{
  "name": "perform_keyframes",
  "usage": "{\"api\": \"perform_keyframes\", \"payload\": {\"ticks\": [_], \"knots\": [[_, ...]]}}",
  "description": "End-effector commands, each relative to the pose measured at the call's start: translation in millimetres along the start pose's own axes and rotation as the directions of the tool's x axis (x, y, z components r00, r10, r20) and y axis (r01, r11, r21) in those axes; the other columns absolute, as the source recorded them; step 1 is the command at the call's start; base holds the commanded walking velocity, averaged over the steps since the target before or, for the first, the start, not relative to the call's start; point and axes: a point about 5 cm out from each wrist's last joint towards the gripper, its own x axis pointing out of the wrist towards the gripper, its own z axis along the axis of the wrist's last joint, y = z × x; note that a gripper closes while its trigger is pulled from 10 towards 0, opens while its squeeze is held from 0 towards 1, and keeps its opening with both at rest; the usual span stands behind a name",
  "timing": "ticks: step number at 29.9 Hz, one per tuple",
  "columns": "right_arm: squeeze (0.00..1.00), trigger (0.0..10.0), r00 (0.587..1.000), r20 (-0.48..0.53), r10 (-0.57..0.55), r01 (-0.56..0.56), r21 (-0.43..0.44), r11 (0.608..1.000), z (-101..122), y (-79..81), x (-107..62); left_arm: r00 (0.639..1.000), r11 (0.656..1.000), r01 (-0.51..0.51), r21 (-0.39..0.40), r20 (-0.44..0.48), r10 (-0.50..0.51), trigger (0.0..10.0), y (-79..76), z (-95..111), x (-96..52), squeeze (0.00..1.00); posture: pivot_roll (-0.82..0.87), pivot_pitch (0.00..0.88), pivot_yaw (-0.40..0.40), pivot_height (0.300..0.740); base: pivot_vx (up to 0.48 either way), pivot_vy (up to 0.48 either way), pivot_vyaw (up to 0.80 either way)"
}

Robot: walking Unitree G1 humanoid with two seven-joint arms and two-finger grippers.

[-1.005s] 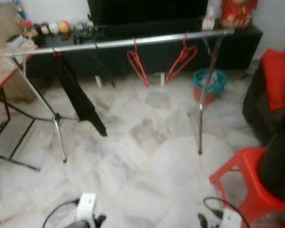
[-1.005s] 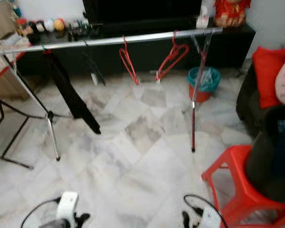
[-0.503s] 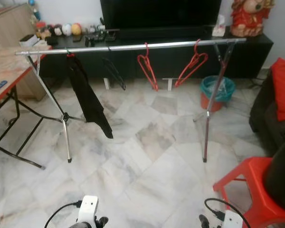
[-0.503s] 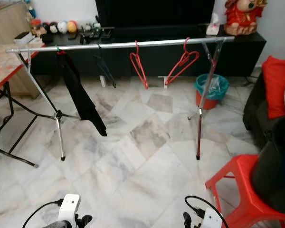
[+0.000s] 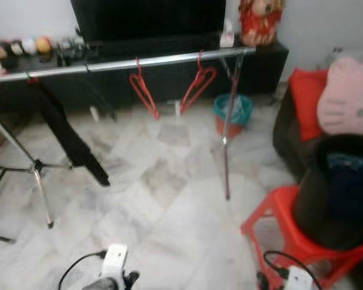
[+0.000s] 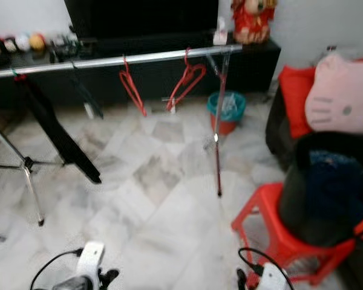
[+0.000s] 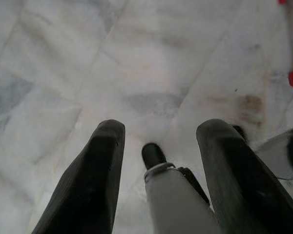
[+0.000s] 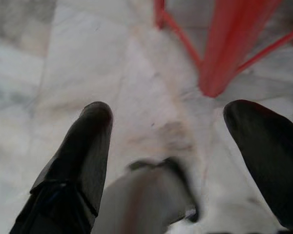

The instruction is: Hang hanger

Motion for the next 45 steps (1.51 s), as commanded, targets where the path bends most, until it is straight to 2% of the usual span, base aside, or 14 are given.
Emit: {"api": "perform_keyframes", "payload": {"ticks": [1, 26, 29, 36, 45], "knots": [[0.0, 10.0, 1.0, 0.005, -0.017, 0.017, -0.002, 1.0, 2, -6.1, -0.2, 1.0, 1.0, 0.012, 0.01, -0.015, -0.012, 10.0, -3.1, -3, 0.3, 0.0, -0.15, 0.012, 0.088, 0.74, 0.0, -0.375, 0.0], [0.0, 10.0, 1.0, 0.0, -0.024, 0.024, 0.028, 0.999, 1, -3.5, 0.3, 0.999, 1.0, 0.006, 0.017, -0.042, -0.005, 10.0, -0.1, -10, -1.4, 0.0, -0.15, 0.012, 0.099, 0.74, 0.0, -0.365, 0.0], [0.0, 10.0, 1.0, -0.007, -0.028, 0.029, 0.066, 0.997, -1, -4.0, -0.2, 0.999, 1.0, 0.0, 0.006, -0.043, 0.0, 10.0, 0.5, -10, -1.6, 0.0, -0.15, 0.012, 0.099, 0.74, 0.0, 0.0, -0.61], [0.0, 10.0, 1.0, -0.017, -0.021, 0.022, 0.05, 0.999, -3, -3.3, -0.8, 0.999, 1.0, -0.004, 0.001, -0.049, 0.004, 10.0, 2.8, -12, -2.5, 0.0, -0.15, 0.012, 0.099, 0.74, 0.0, 0.0, -0.61], [0.0, 10.0, 1.0, -0.006, -0.017, 0.017, 0.018, 1.0, -3, -2.9, -1.3, 0.998, 1.0, -0.006, -0.005, -0.055, 0.005, 10.0, 3.4, -14, -2.8, 0.0, -0.15, 0.016, 0.103, 0.74, 0.0, 0.0, 0.0]]}}
